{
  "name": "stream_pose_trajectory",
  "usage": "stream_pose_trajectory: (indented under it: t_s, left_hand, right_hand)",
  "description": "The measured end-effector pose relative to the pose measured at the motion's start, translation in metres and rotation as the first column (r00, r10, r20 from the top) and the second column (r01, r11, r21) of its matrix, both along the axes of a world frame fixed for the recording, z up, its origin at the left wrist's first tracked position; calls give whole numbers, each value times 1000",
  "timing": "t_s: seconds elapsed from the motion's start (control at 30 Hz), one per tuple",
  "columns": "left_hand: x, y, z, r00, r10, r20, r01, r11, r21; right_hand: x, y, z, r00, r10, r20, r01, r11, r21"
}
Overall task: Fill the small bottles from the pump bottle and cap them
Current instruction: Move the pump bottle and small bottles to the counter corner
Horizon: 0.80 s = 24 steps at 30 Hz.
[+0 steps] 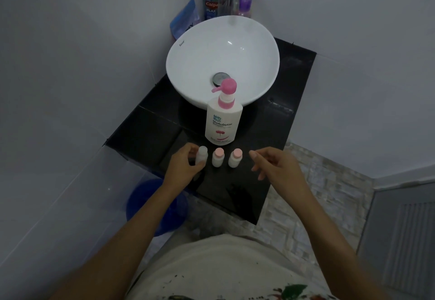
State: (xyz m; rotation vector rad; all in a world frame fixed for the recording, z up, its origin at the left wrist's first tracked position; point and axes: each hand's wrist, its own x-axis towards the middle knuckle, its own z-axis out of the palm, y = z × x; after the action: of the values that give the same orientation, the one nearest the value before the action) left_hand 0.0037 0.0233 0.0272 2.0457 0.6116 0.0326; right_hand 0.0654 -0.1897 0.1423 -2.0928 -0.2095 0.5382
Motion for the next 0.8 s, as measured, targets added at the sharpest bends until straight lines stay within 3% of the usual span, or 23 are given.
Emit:
stream_pose_trajectory:
  t_s: [0.47, 0.63, 0.8]
  left_hand:
    - [-3, 6, -13, 1000, -20, 10, 20, 998, -54]
    - [-10, 17, -17, 1000, -26, -2, 26, 1000, 7]
    - [5, 38, 15, 987, 80, 139, -72, 996, -56]
  right_hand:
    - [7, 4, -7, 1000, 19, 9, -19, 997, -75]
    - [20, 7, -12, 998, 5, 55, -1, 996, -88]
    - [53, 13, -32, 985, 55, 166, -27, 986, -165]
